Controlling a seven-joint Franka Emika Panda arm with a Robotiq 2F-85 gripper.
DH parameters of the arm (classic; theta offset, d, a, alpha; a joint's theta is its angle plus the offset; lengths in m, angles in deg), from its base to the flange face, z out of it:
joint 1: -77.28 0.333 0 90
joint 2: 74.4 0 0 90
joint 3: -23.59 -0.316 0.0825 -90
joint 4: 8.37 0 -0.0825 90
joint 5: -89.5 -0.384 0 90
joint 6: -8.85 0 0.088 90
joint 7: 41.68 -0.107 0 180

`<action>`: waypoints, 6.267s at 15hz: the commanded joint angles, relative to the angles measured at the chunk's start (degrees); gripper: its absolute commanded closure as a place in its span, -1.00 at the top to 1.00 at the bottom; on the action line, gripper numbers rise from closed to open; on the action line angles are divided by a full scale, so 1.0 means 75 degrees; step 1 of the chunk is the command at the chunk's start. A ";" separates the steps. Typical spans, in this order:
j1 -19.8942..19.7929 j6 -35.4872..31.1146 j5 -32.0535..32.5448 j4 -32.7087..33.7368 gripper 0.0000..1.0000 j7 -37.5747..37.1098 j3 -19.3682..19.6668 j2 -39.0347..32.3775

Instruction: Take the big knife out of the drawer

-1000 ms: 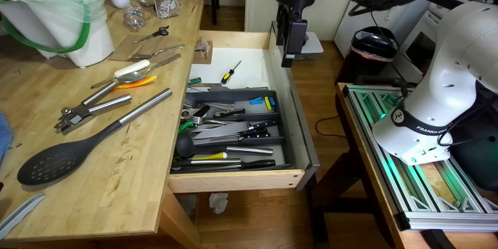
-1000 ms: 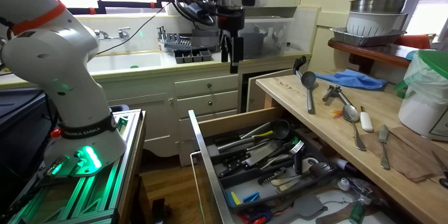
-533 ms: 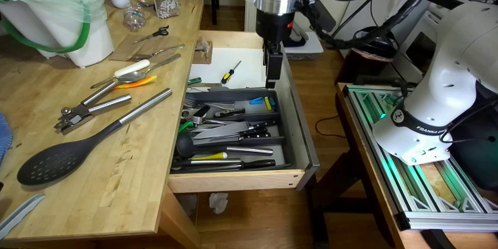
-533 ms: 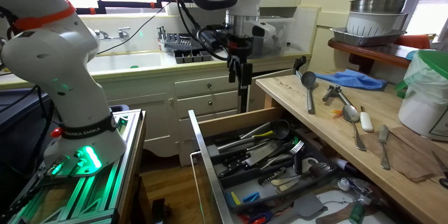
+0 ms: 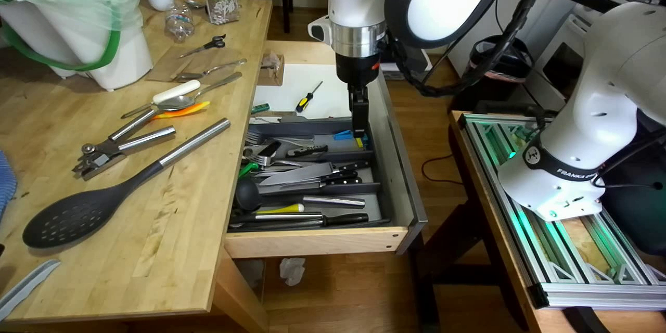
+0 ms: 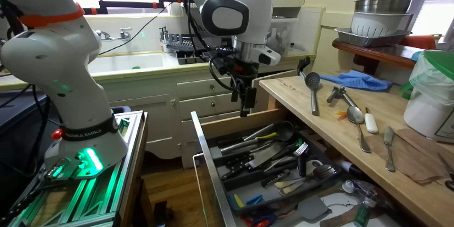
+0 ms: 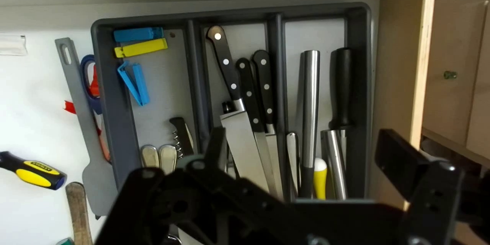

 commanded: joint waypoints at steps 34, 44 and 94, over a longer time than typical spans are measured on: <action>-0.0691 -0.2136 0.0521 0.0305 1.00 0.0860 -0.0188 -0.2502; -0.0835 -0.3567 0.0453 0.0615 0.38 0.0957 -0.0469 -0.3881; -0.0395 -0.3651 0.0878 -0.0289 -0.89 0.0041 -0.0005 -0.2810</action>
